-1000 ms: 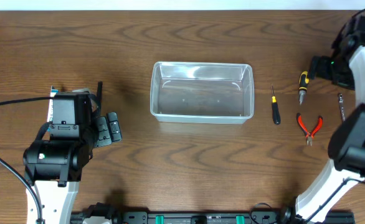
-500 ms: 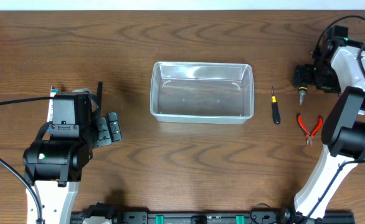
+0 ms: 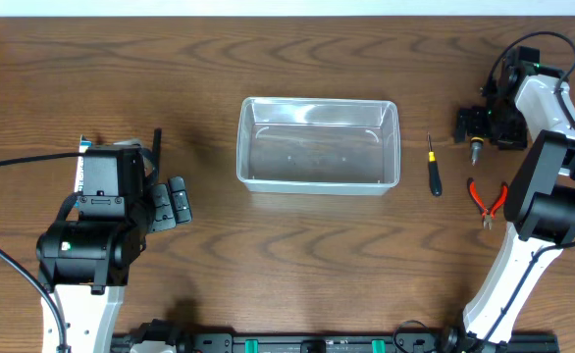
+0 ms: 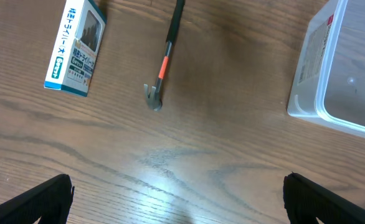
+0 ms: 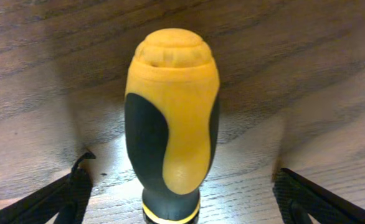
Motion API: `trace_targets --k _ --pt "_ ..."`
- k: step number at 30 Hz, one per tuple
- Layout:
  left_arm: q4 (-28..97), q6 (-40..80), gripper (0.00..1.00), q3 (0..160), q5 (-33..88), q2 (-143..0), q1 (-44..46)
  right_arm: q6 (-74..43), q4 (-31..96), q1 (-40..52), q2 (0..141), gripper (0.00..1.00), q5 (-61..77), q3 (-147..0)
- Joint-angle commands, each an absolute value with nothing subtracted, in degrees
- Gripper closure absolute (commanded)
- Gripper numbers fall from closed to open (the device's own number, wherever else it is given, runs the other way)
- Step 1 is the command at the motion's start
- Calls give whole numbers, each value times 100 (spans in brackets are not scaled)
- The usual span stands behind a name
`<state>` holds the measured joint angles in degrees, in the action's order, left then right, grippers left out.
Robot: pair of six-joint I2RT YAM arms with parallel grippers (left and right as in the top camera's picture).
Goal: Pack container
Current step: 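Lower right gripper and grasp the large yellow-black screwdriver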
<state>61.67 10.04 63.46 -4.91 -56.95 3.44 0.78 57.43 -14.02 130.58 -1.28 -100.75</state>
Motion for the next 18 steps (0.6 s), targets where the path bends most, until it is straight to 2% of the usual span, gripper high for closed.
trace_targets --k 1,18 --pt "6189 888 2 6464 -561 -5680 357 132 5787 -1341 13166 12 -102 -10042" --pt "6195 888 2 6464 -561 -5680 357 71 5924 -1341 13166 62 -102 -10042"
